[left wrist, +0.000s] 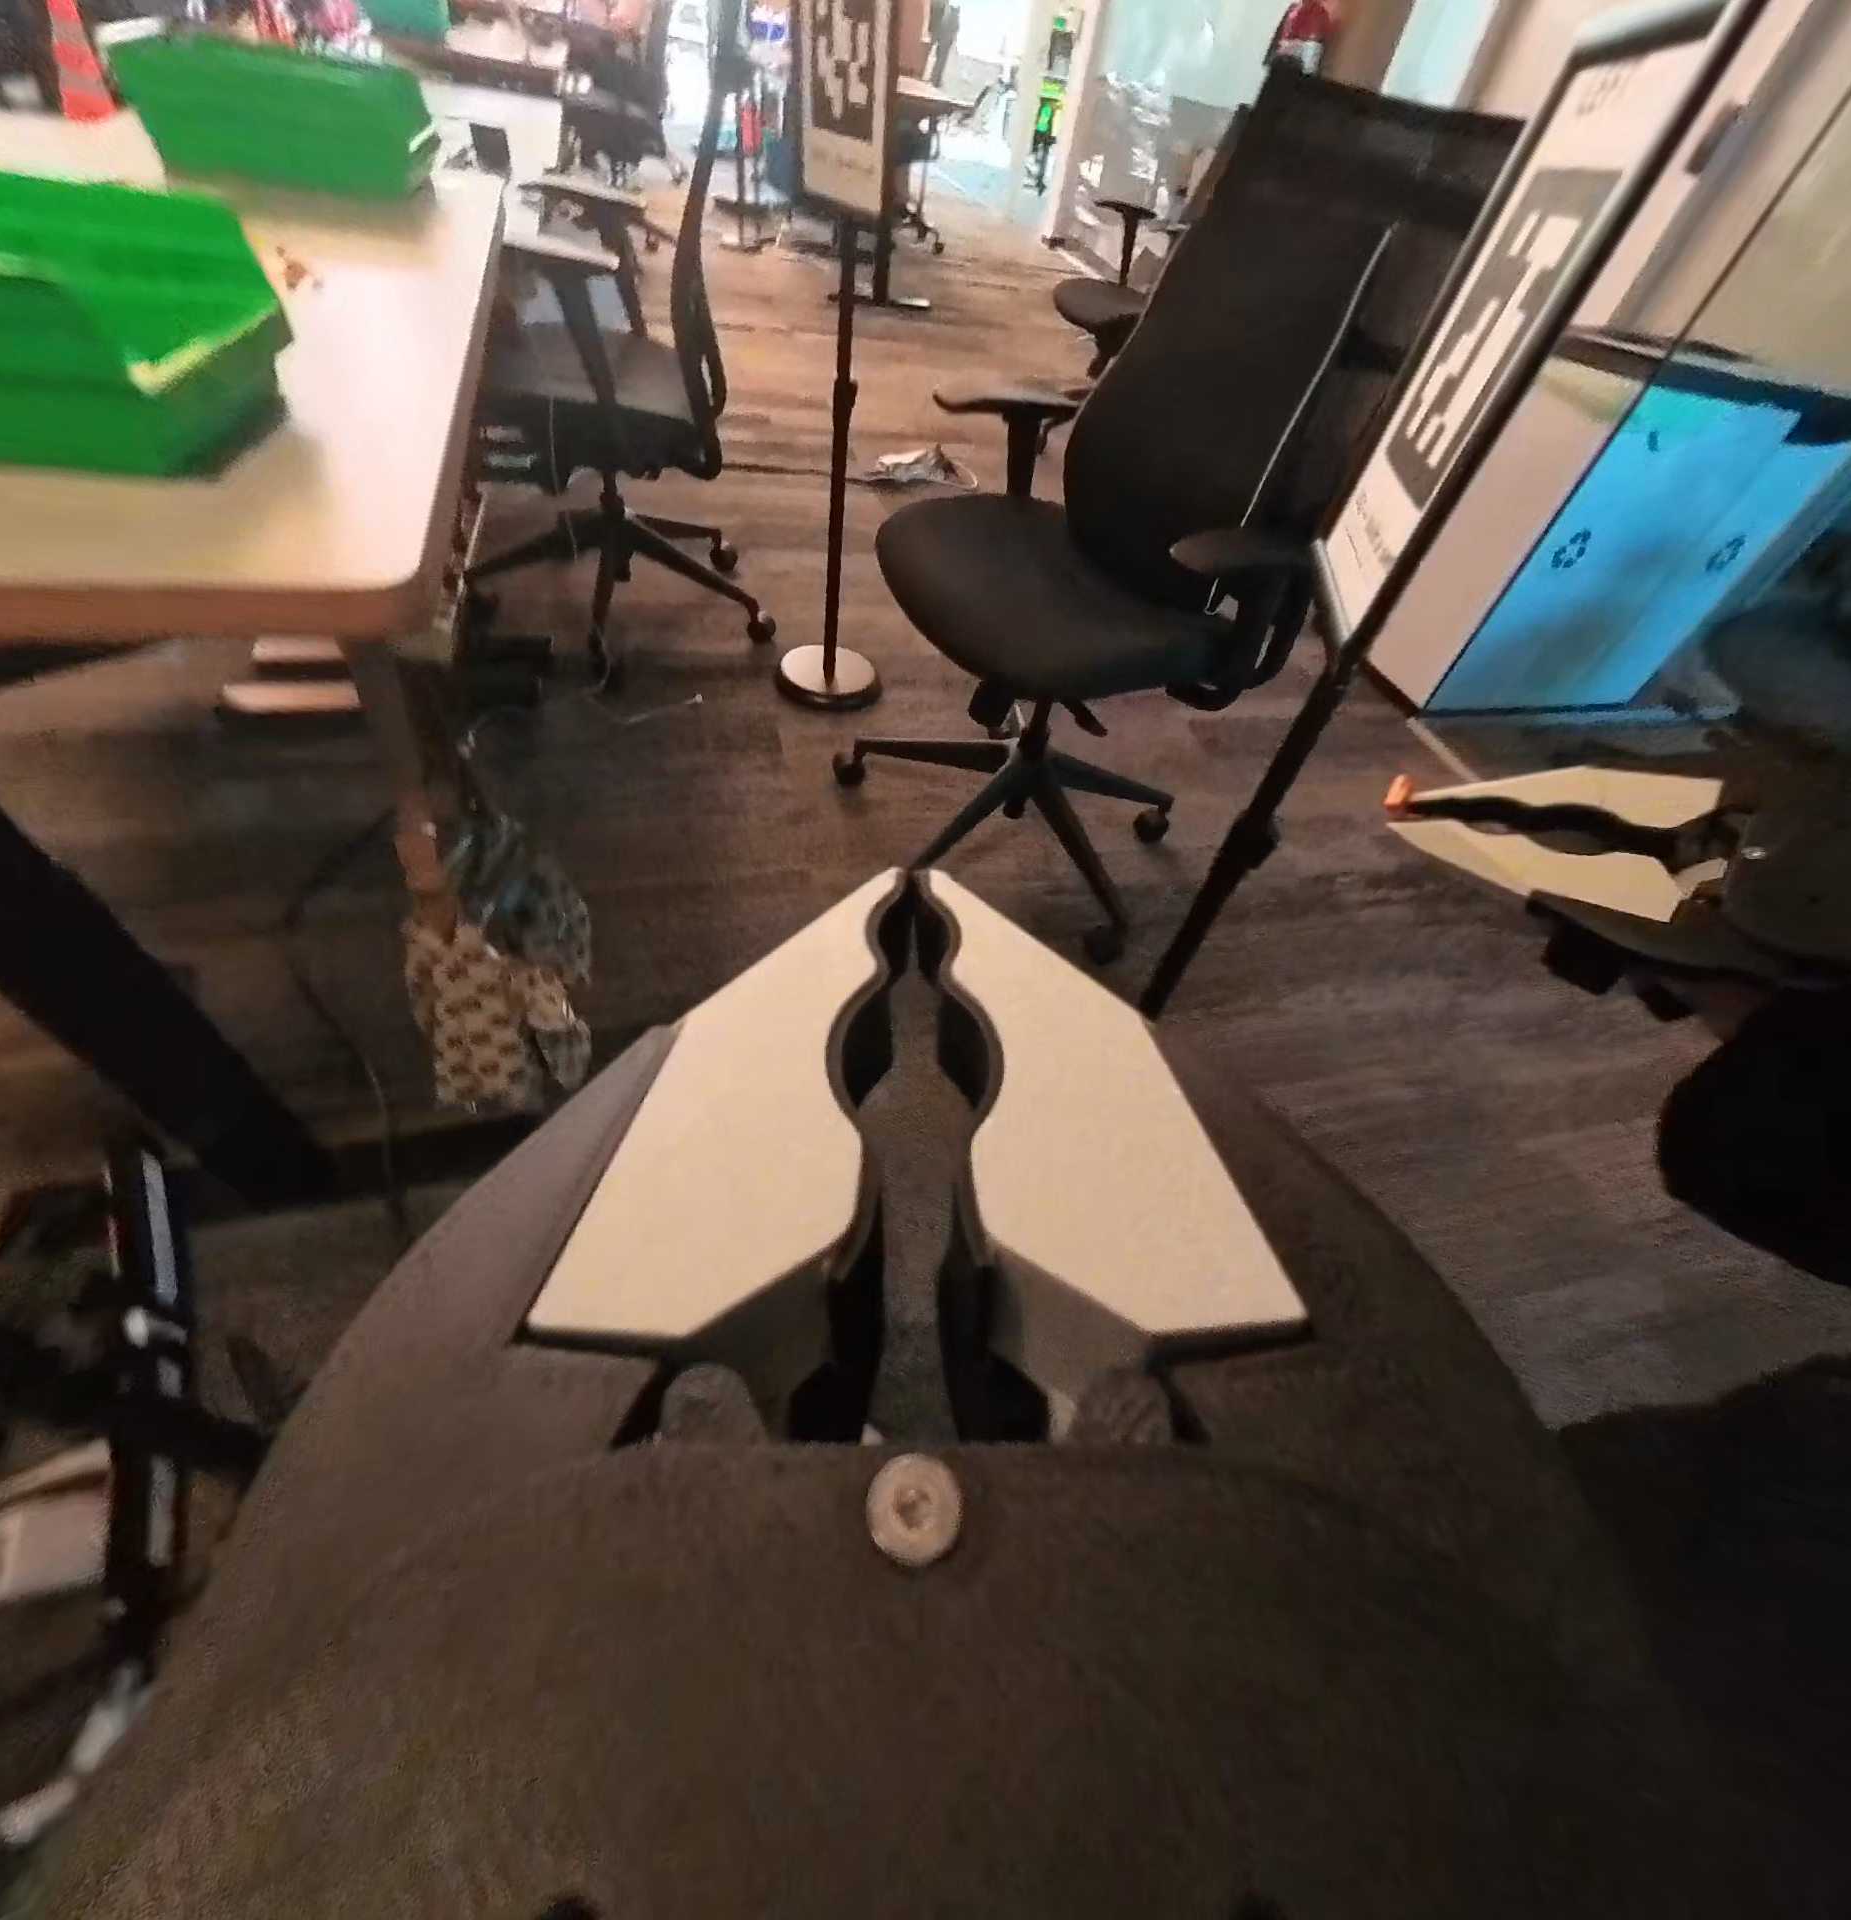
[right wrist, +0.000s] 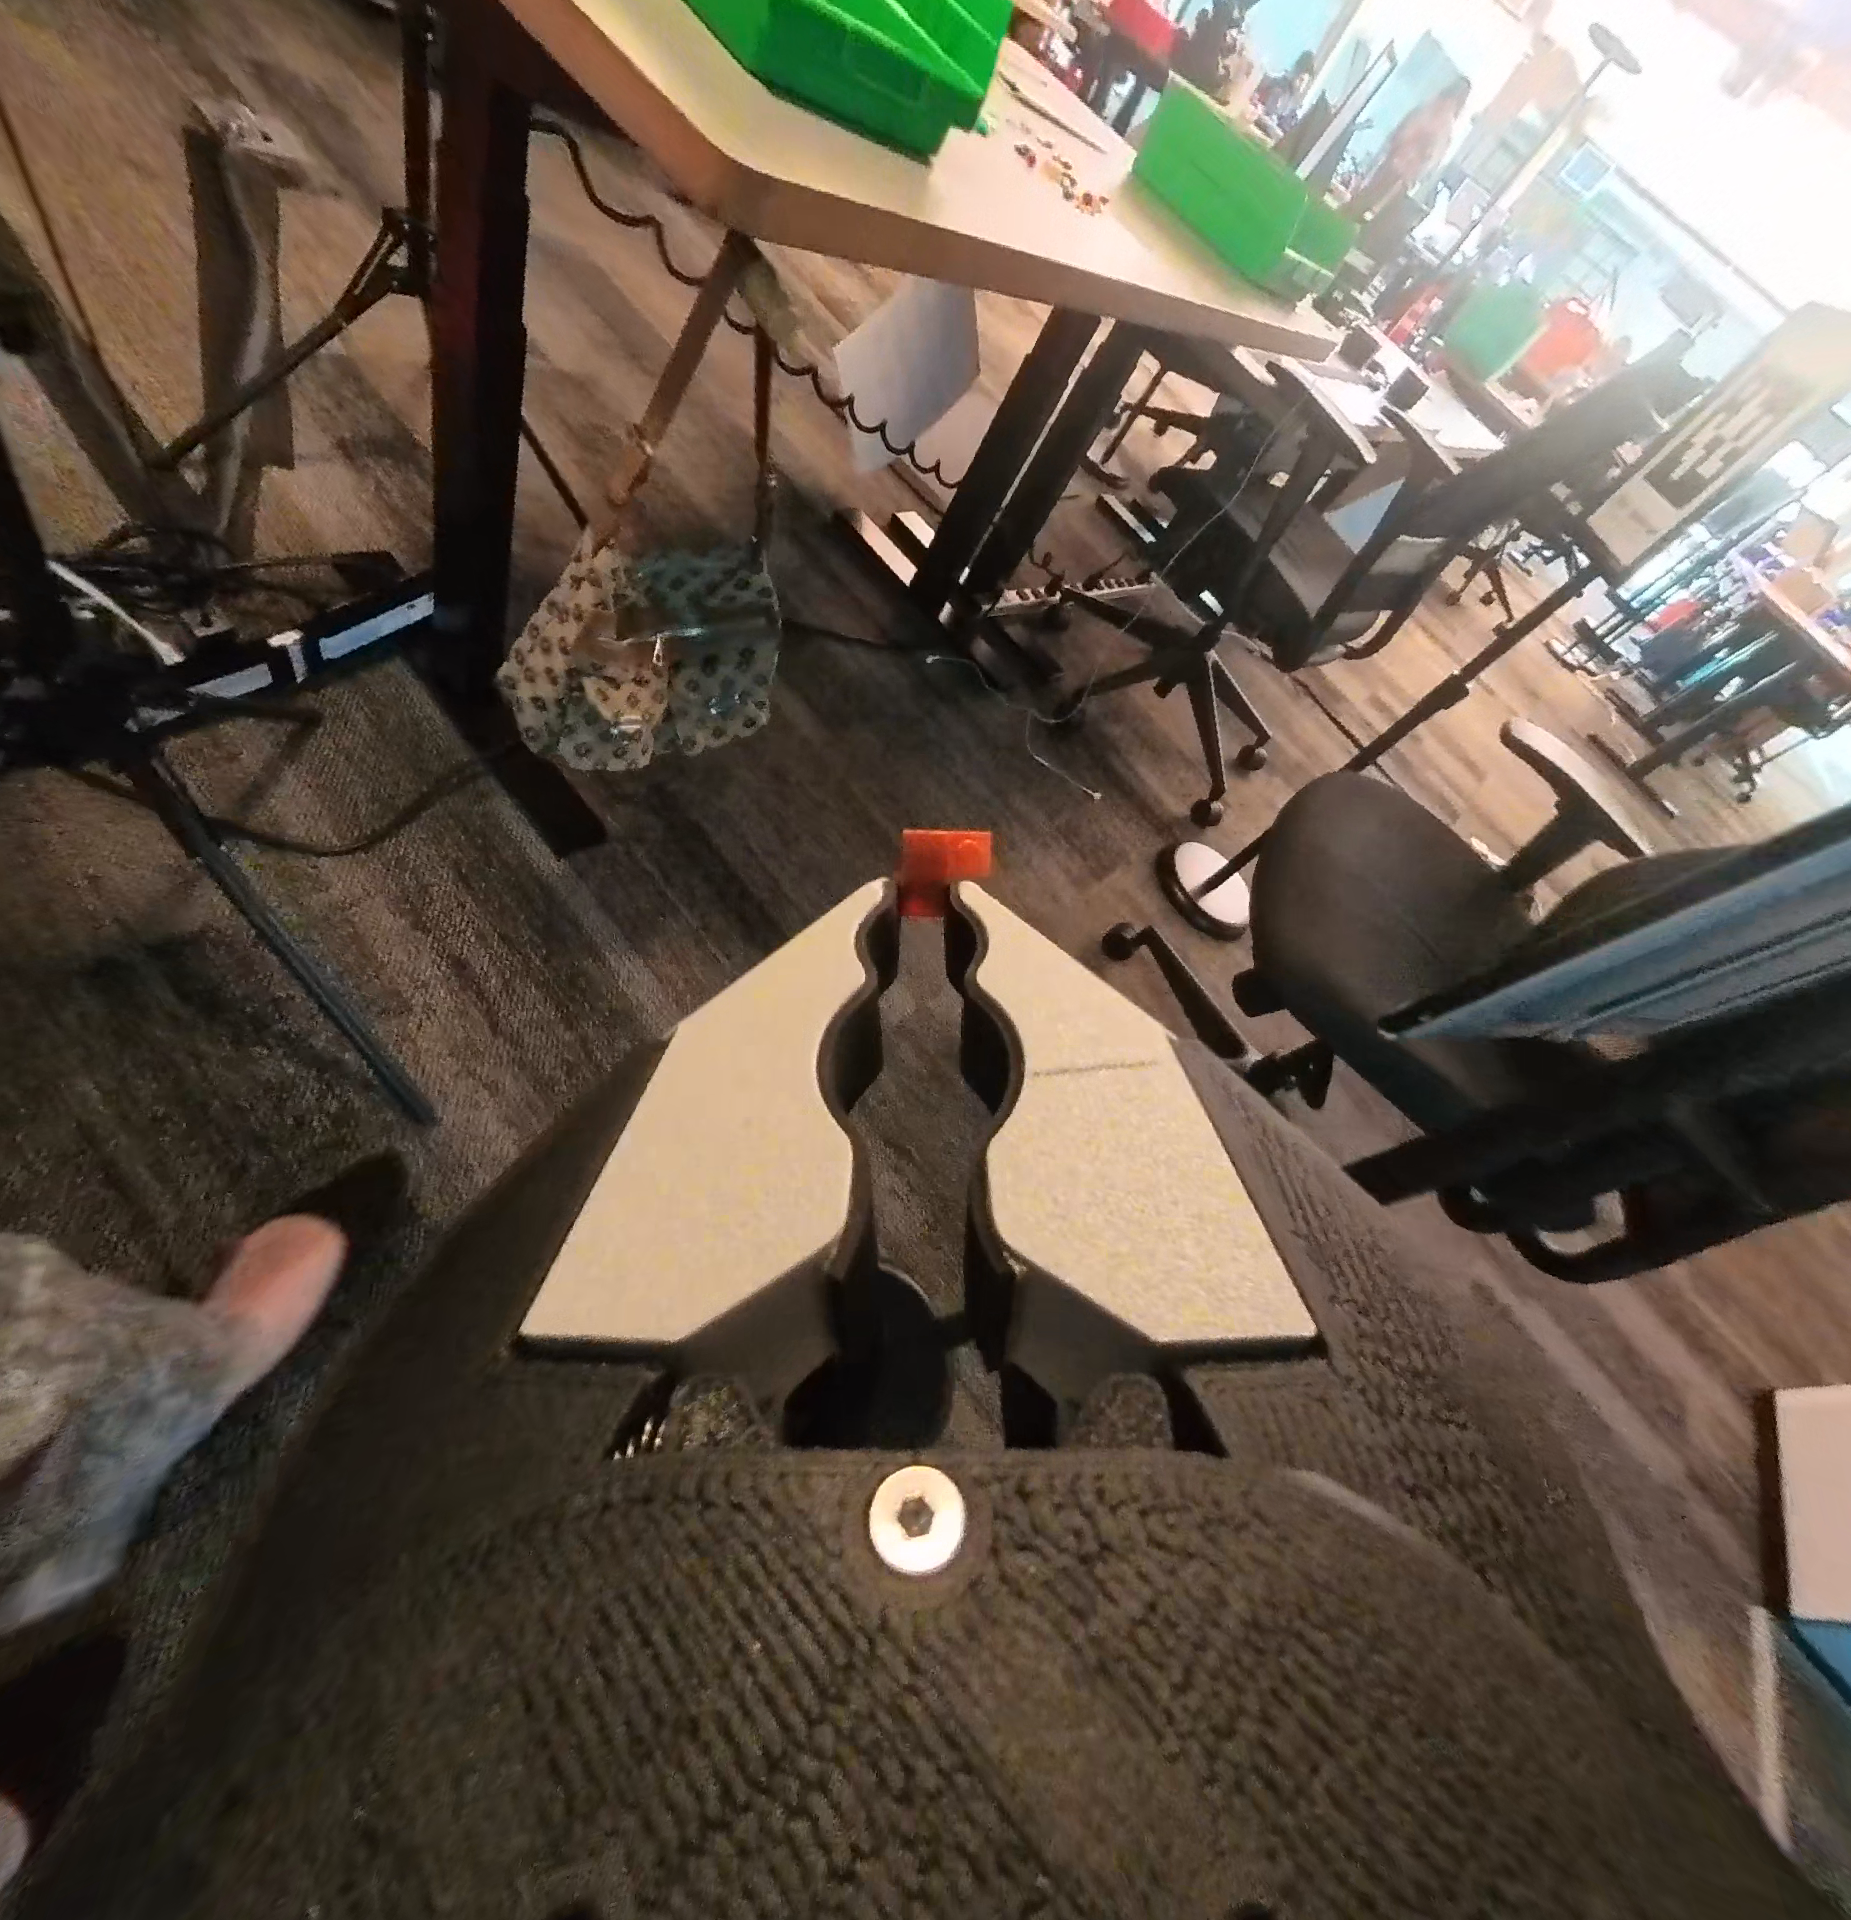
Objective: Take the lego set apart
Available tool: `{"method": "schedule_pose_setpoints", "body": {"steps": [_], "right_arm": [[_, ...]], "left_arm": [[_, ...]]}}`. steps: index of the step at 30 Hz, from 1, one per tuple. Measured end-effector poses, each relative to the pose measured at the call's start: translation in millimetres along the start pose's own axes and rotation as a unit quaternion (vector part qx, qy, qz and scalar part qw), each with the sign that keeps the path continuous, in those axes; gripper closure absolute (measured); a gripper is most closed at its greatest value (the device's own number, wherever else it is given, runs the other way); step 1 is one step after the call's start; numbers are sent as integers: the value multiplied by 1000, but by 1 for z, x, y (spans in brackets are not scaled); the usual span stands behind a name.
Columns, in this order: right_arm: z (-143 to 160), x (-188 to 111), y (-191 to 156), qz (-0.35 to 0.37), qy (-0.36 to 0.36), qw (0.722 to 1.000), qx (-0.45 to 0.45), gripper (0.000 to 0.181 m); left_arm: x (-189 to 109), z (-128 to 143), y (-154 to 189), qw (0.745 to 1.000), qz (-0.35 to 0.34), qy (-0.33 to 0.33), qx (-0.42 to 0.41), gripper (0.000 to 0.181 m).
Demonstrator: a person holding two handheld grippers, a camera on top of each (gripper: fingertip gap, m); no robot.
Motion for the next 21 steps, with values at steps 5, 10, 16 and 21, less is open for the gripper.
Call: {"method": "schedule_pose_setpoints", "body": {"steps": [5, 10, 16, 21], "right_arm": [[-23, 67, 32, 16, 36, 999, 14, 175], [-71, 190, 75, 17, 75, 997, 12, 175], [-165, 365, 119, -38, 120, 991, -39, 174], [-222, 500, 136, -152, 74, 986, -5, 174]], "left_arm": [[76, -42, -17, 997, 18, 57, 54, 181], [164, -103, -57, 986, 34, 97, 132, 181], [242, -171, -122, 980, 39, 110, 161, 181], [277, -192, -179, 984, -11, 114, 137, 175]]}}
Point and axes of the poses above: each gripper's, where its closed fingertips meet, x out along the fingers, z out of its underside, y = z × x across the jaws, the point moved 9 cm from there along -x, back along the fingers, and after that the axes turned 1 degree about -z, right-handed, at the moved point
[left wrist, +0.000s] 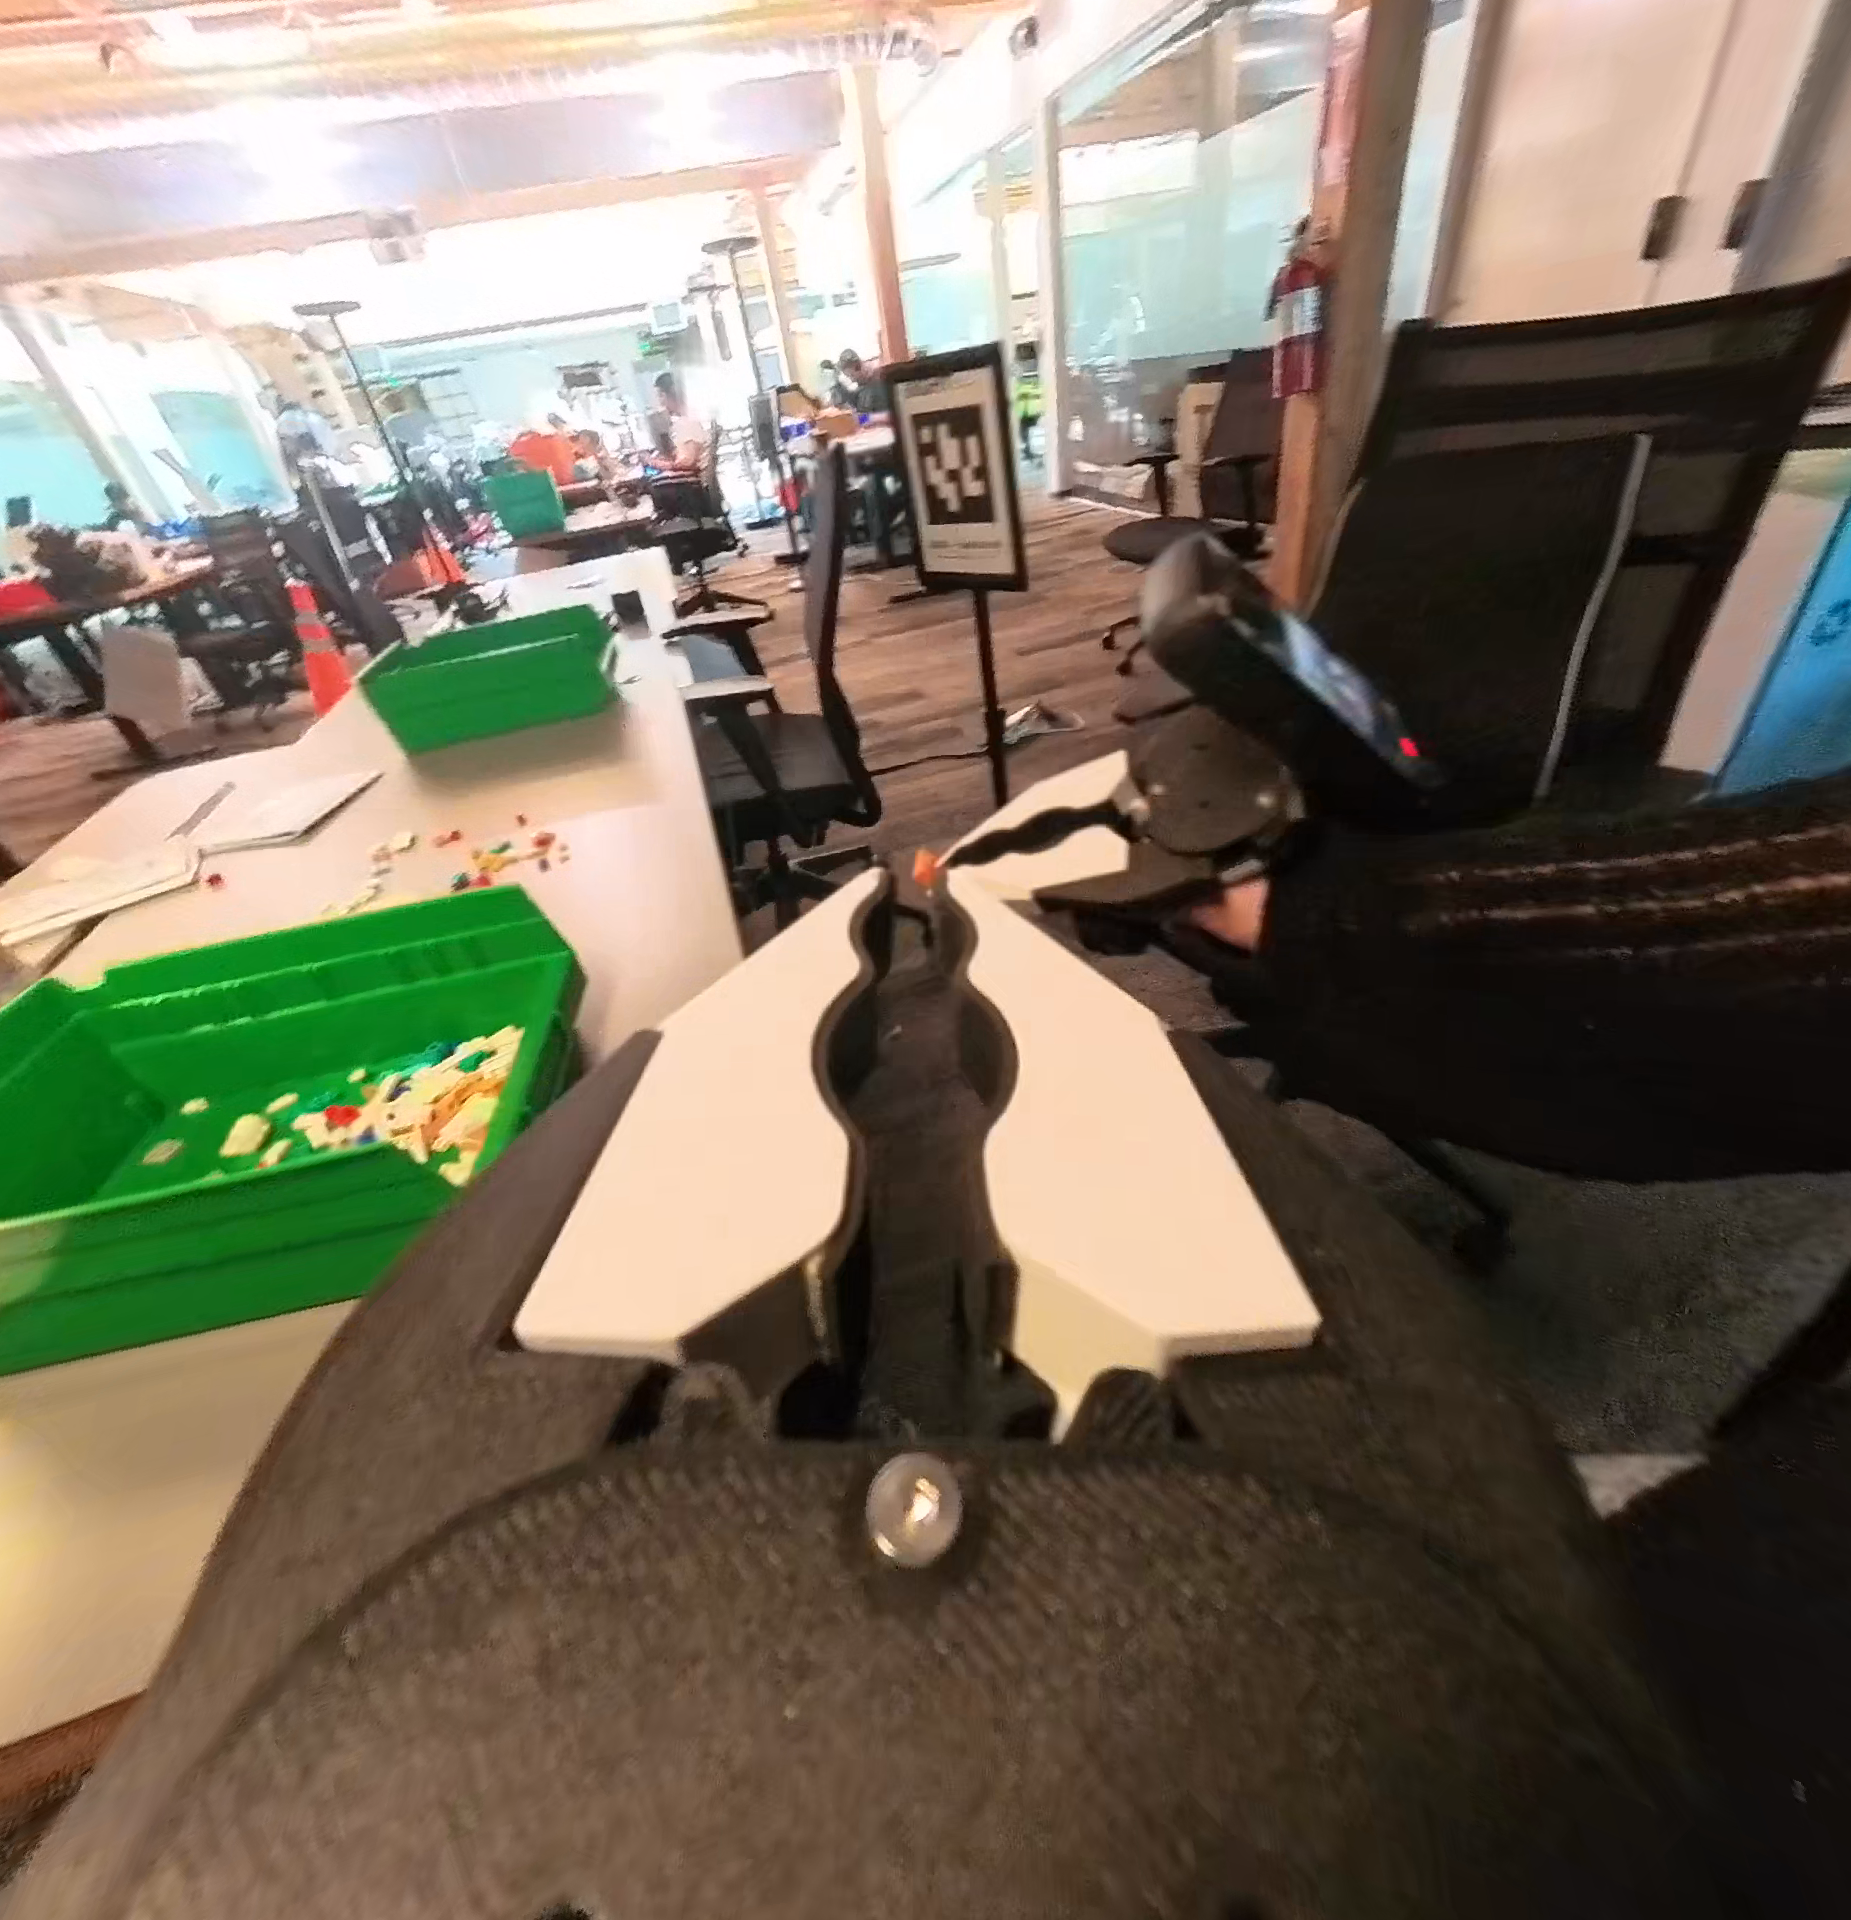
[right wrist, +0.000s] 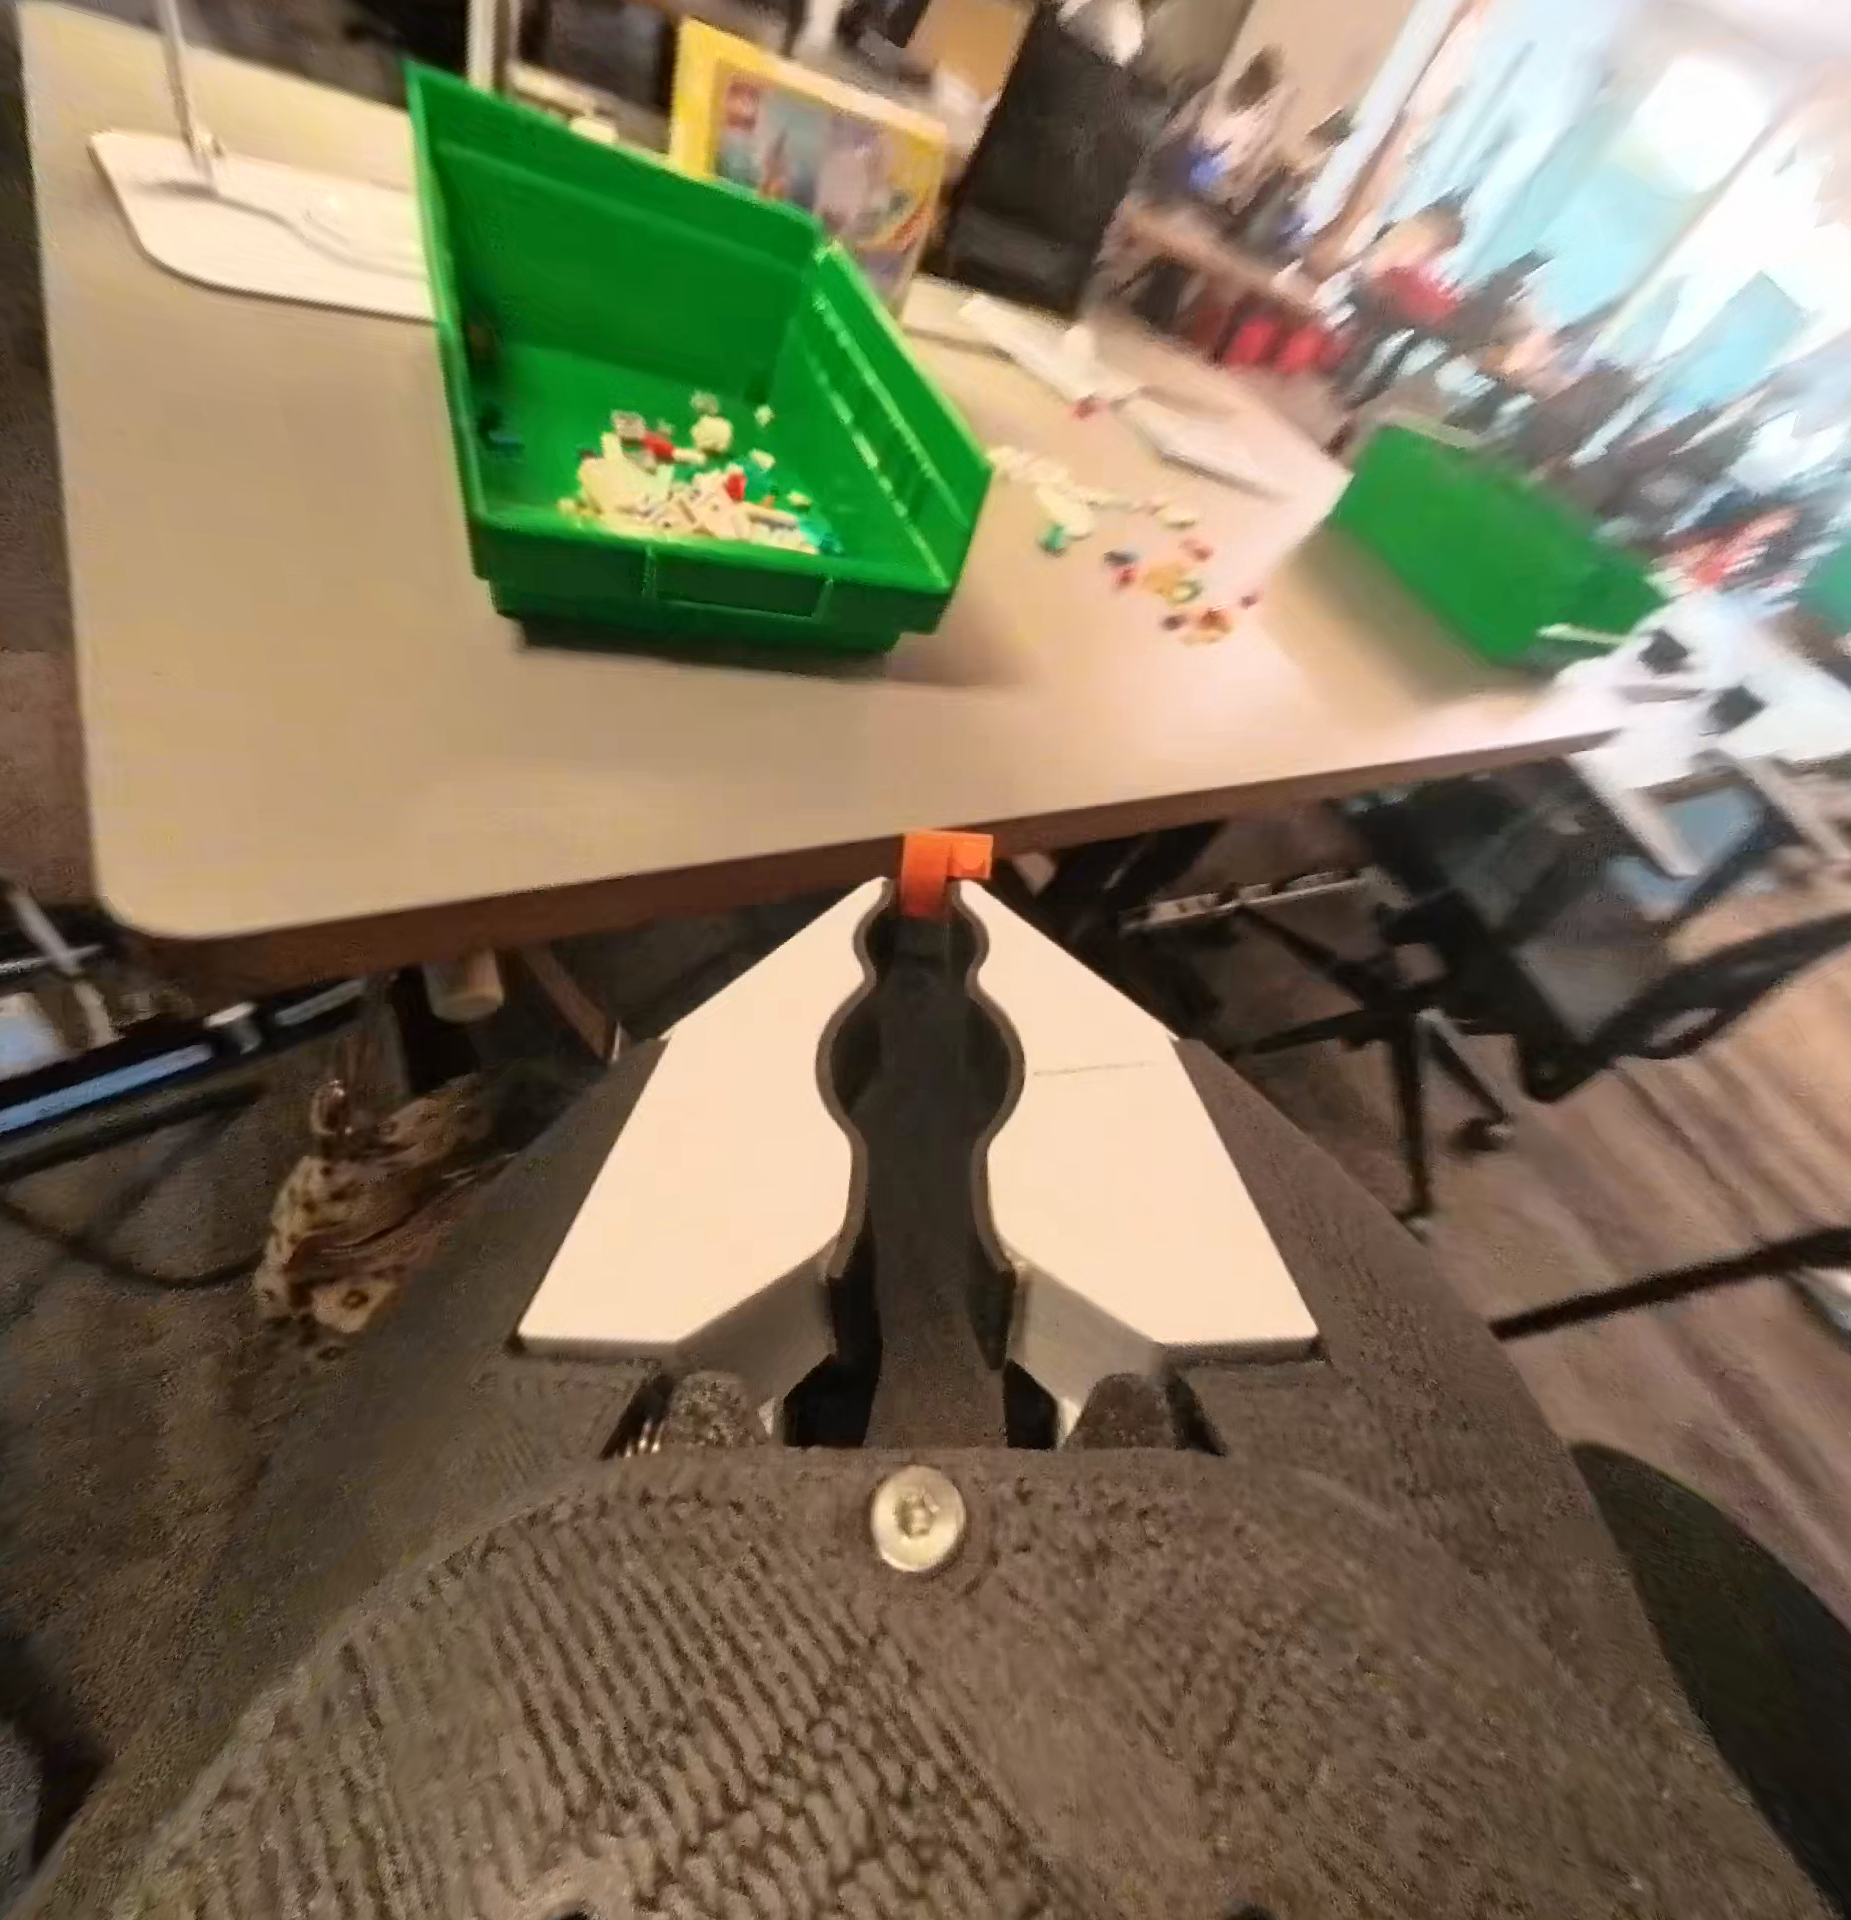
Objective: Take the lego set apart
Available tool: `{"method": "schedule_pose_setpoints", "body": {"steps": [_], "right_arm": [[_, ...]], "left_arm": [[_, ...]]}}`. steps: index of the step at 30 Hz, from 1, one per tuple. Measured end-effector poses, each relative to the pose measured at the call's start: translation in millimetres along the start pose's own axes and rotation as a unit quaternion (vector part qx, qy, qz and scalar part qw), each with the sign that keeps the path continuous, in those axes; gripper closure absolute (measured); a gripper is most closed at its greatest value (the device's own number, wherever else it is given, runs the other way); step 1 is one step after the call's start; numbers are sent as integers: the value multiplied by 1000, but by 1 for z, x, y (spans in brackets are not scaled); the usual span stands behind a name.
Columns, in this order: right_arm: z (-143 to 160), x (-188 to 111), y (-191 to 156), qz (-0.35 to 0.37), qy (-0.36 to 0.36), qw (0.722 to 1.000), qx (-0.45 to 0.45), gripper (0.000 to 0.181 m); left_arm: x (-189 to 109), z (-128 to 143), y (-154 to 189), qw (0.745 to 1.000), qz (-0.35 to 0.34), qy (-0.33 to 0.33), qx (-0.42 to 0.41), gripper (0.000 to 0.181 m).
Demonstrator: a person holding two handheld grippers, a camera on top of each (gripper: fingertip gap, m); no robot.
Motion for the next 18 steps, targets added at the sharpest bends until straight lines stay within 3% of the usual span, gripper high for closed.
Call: {"method": "schedule_pose_setpoints", "body": {"steps": [8, 11, 14, 18], "right_arm": [[-18, 209, 79, -119, -72, 990, -2, 174], [-14, 276, 102, -167, -132, 977, 11, 174], [-7, 330, 118, -212, -185, 959, 24, 174], [-4, 370, 132, -230, -208, 950, 11, 176]], "left_arm": [[32, 9, -76, 991, -127, -27, -16, 169], [45, 9, -95, 982, -185, -40, -29, 169], [59, 9, -107, 975, -210, -54, -41, 169], [71, 14, -122, 965, -246, -83, -35, 169]]}}
Point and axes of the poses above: each gripper's, where its closed fingertips meet, x out along the fingers, z out of its underside, y = z × x across the jaws, the point moved 9 cm from there along -x, back along the fingers, and after that the axes turned 1 degree about -z, right-handed, at the moved point
